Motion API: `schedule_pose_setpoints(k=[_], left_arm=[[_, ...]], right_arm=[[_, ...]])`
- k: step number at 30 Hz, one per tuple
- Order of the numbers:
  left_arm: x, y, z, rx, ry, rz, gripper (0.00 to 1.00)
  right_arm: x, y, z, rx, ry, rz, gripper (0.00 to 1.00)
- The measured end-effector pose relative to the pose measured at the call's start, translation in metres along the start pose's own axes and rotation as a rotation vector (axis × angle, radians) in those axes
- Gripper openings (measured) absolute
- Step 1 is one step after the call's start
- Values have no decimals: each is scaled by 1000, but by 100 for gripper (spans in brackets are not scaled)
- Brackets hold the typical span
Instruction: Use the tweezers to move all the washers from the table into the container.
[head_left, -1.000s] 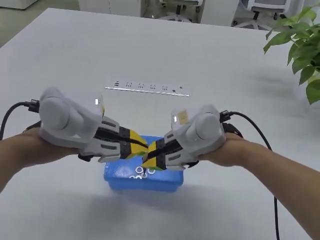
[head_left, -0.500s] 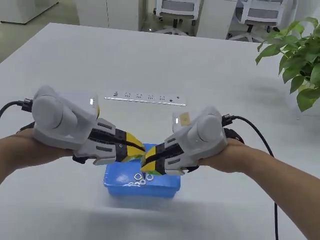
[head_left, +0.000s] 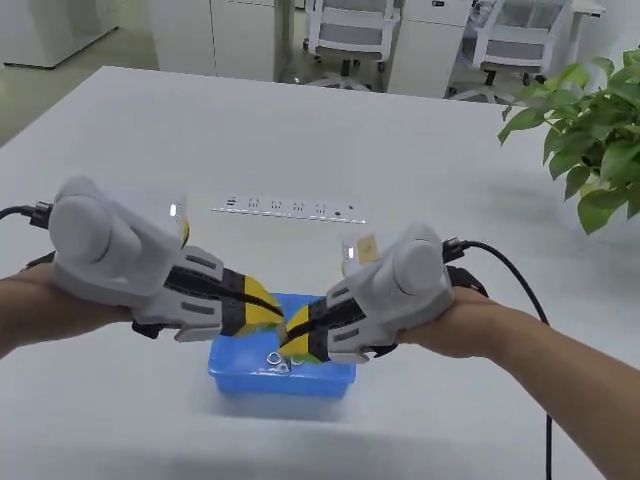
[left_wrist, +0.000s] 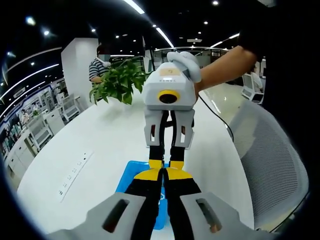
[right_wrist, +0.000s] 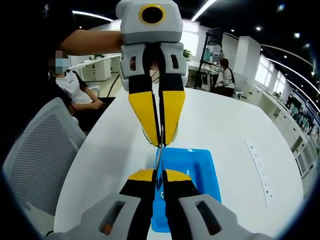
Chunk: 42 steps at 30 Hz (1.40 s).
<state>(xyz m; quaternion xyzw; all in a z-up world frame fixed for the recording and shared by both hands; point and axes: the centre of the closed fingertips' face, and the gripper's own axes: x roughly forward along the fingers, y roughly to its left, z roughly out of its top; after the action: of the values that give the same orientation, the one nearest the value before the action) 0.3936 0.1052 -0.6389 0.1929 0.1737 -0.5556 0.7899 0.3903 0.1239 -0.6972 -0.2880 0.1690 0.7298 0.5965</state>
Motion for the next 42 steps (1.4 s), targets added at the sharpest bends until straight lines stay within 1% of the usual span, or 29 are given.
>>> schedule_pose_setpoints(k=[5,10,16,20,23,24,25,26,29,32,33,36,37,39,41,42], left_arm=[[-3,-11,-4,-8,5,-4,6],[-3,-24,-16,-19,27,-16,6],[-3,-37,-26,-39,38,-26,6],[-3,-48,-38,-48,65,-38,6],[-3,-55,-45,-63,71,-44,6],[-3,-58,-49,-67,80,-47,6],[-3,-59,-50,-67,83,-48,6],[-2,-63,-55,-68,98,-53,6],[1,-72,-63,-78,115,-58,6],[6,-81,-77,-80,151,-65,6],[7,-84,-80,-82,158,-70,6],[13,-92,-91,-82,185,-75,6],[14,-93,-93,-87,189,-77,6],[17,-96,-100,-93,200,-78,6],[19,-97,-107,-90,215,-70,6],[20,-97,-109,-92,221,-68,6]], right_arm=[[1,11,-2,-1,15,4,7],[3,23,-9,-8,45,16,7],[8,37,-15,-13,70,25,7],[15,48,-20,-16,86,39,7],[20,55,-22,-18,97,45,7],[22,59,-24,-23,107,47,7],[23,61,-26,-26,117,47,7],[25,64,-28,-31,128,50,7],[29,71,-33,-37,147,53,7],[34,78,-41,-44,166,51,7],[35,83,-45,-39,179,59,7],[39,88,-53,-62,220,57,7],[40,90,-57,-82,238,55,7],[42,93,-60,-77,251,56,7],[42,92,-64,-99,260,42,7],[43,93,-66,-92,264,39,7]])
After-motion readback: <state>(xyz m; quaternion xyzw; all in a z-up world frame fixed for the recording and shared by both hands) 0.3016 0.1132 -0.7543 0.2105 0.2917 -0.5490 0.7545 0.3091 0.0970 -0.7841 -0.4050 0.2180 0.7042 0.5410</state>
